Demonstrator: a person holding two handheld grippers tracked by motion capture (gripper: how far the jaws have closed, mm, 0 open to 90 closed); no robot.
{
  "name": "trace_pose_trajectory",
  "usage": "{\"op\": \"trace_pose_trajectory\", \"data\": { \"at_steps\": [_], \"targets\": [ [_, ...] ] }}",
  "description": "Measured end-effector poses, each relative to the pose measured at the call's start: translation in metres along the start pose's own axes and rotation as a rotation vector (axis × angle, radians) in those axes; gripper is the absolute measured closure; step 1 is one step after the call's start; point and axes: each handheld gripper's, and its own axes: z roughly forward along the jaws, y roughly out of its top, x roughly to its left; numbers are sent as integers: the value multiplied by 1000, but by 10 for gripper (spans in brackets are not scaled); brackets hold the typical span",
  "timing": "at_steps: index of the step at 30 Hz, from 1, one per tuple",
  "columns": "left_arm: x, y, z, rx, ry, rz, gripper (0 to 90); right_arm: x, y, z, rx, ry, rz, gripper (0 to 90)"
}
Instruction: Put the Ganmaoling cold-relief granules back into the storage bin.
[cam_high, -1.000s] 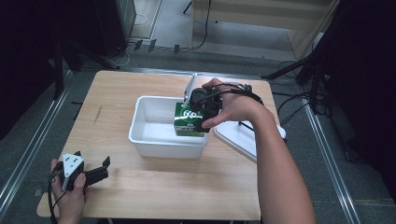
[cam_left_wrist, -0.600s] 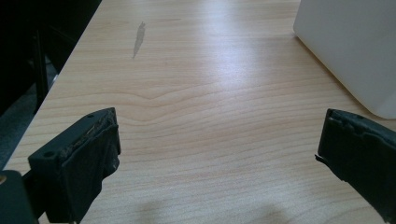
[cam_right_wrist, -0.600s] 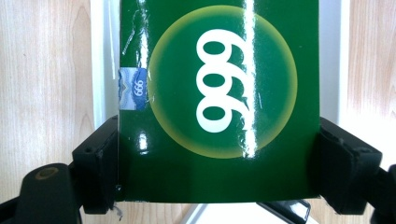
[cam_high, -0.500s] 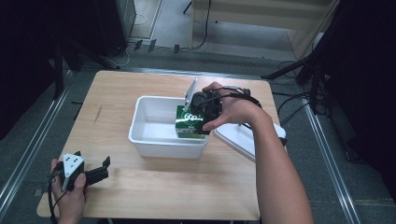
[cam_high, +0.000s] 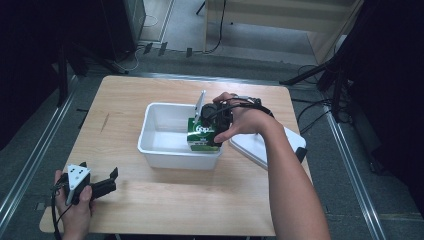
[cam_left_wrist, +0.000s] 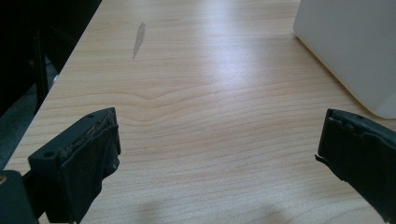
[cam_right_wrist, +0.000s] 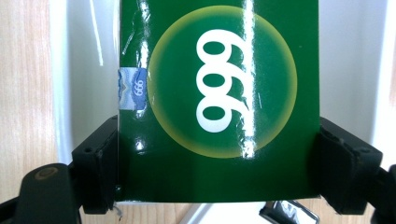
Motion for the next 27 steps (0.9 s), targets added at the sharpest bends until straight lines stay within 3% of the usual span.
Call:
{"op": "trace_pose_trajectory", "data": {
  "at_steps": [15, 24, 27],
  "targets": [
    [0, 0, 0, -2, 0, 1, 0, -4, -6, 30, 2, 24, 17, 156],
    [0, 0, 0, -2, 1, 2, 0, -4, -7, 38, 74, 40, 47, 152],
    [0, 0, 0, -1, 1, 2, 0, -5, -8, 41, 69, 44, 61, 151]
  ]
}}
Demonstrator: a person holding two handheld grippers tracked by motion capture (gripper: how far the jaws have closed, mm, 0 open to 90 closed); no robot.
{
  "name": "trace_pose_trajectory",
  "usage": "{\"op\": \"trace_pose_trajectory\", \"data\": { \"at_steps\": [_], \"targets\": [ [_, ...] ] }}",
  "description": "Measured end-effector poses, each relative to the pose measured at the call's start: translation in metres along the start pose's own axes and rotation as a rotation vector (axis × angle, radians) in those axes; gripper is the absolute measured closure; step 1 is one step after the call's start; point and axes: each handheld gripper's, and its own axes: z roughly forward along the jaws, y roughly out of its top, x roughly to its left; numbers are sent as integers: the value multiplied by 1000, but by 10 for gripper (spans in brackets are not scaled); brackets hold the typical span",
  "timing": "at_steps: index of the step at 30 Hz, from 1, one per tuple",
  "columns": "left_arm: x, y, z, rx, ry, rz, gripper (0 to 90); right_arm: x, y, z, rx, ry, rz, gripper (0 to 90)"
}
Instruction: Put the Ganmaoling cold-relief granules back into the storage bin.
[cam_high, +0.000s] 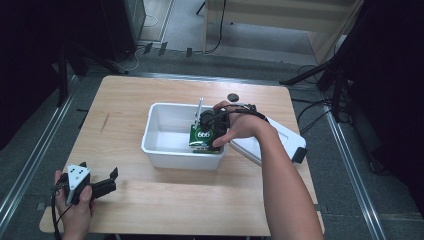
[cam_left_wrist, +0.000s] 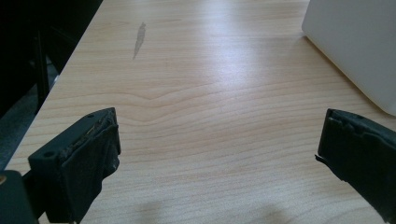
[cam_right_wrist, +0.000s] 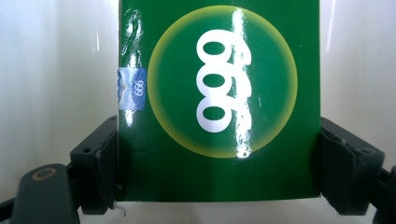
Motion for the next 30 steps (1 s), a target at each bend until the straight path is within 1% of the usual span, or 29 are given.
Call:
{"op": "trace_pose_trajectory", "data": {
  "at_steps": [5, 7, 12, 13, 14, 15, 18, 19, 20, 21, 24, 25, 26, 28, 30],
  "targets": [
    [0, 0, 0, 0, -1, -1, 0, 0, -2, 3, -6, 2, 14, 147],
    [0, 0, 0, 0, 0, 0, 0, 0, -2, 4, -14, -2, 4, 146],
    [0, 0, 0, 0, 0, 0, 0, 0, -2, 4, -23, -11, -2, 141],
    [0, 0, 0, 0, 0, 0, 0, 1, -1, 3, -11, -8, 18, 134],
    [0, 0, 0, 1, 1, 1, 0, 1, -1, 2, -6, -6, 26, 133],
    [0, 0, 0, 0, 0, 0, 0, 0, -1, 1, -18, -23, 11, 130],
    [0, 0, 0, 0, 0, 1, 0, 0, -3, -4, -39, -17, 32, 129],
    [0, 0, 0, 0, 0, 0, 0, 0, -4, -6, -41, -23, 32, 129],
    [0, 0, 0, 0, 0, 1, 0, 0, -4, -7, -50, -28, 21, 129],
    [0, 0, 0, -1, 0, 0, 0, 1, -5, -8, -49, -30, 35, 128],
    [0, 0, 0, 0, 1, 1, 0, 1, -7, -12, -64, -38, 26, 126],
    [0, 0, 0, 0, 0, 1, 0, 1, -8, -14, -66, -41, 37, 126],
    [0, 0, 0, 0, 1, -1, 0, 1, -9, -15, -68, -43, 31, 126],
    [0, 0, 0, 1, 1, 0, 0, 2, -11, -20, -77, -52, 48, 126],
    [0, 0, 0, 2, 0, 0, 0, 3, -13, -23, -82, -52, 50, 126]
  ]
}}
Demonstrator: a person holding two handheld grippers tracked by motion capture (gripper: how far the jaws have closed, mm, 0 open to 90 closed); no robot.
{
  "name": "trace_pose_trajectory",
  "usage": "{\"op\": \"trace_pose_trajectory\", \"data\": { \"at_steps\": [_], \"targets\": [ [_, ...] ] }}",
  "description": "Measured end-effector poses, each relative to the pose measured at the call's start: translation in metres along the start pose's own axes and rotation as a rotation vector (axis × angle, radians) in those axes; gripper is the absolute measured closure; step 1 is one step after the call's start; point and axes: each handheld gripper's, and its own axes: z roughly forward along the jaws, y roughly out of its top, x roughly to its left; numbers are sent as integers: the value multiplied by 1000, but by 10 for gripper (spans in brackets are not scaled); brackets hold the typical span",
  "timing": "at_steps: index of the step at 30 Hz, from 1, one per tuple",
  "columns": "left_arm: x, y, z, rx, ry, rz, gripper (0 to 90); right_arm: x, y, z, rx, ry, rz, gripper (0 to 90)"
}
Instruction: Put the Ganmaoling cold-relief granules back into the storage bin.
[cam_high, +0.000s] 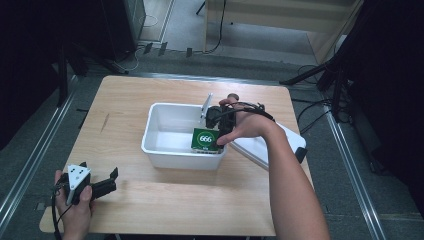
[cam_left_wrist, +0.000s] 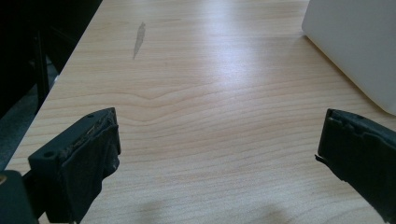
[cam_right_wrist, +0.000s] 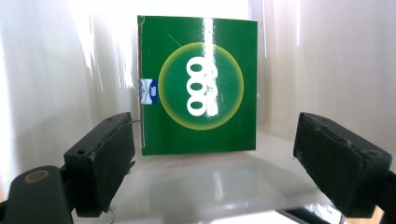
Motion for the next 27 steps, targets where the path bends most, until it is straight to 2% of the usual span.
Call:
{"op": "trace_pose_trajectory", "data": {
  "at_steps": [4, 14, 27],
  "targets": [
    [0, 0, 0, 2, 5, 3, 0, 1, -4, -7, -9, -10, 2, 125],
    [-1, 0, 0, 3, 7, 4, 0, 2, -19, -32, -38, -30, 51, 124],
    [-1, 0, 0, 1, 13, 6, 0, 2, -53, -57, -48, -77, 109, 125]
  ]
}}
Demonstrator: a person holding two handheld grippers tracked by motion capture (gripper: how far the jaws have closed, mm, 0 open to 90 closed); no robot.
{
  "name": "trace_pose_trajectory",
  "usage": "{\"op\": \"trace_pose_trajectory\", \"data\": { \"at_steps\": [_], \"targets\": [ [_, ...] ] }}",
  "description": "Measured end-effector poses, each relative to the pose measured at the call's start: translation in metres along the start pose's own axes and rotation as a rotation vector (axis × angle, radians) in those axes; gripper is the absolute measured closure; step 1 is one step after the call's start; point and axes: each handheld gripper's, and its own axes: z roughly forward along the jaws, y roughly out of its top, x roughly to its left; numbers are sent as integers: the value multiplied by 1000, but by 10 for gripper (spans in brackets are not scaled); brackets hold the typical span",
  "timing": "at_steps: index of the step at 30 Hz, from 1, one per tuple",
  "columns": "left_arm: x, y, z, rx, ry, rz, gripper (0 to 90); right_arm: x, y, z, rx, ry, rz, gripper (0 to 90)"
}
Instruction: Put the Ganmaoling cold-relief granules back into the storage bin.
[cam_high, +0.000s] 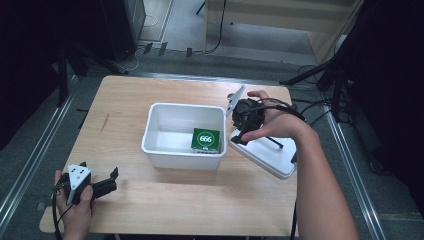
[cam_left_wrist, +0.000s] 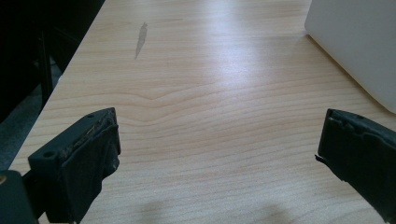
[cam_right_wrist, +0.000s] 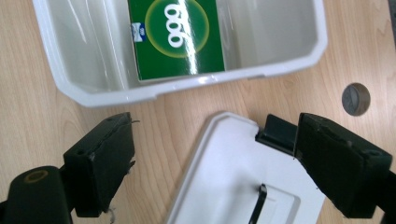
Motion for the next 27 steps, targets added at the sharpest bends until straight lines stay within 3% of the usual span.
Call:
{"op": "trace_pose_trajectory", "data": {
  "at_steps": [14, 27],
  "targets": [
    [-1, 0, 0, 1, 2, 5, 0, -7, -40, -9, -1, -37, 80, 141],
    [-1, 0, 0, 0, 4, 9, 0, -12, -67, -3, 54, -67, 134, 175]
  ]
}}
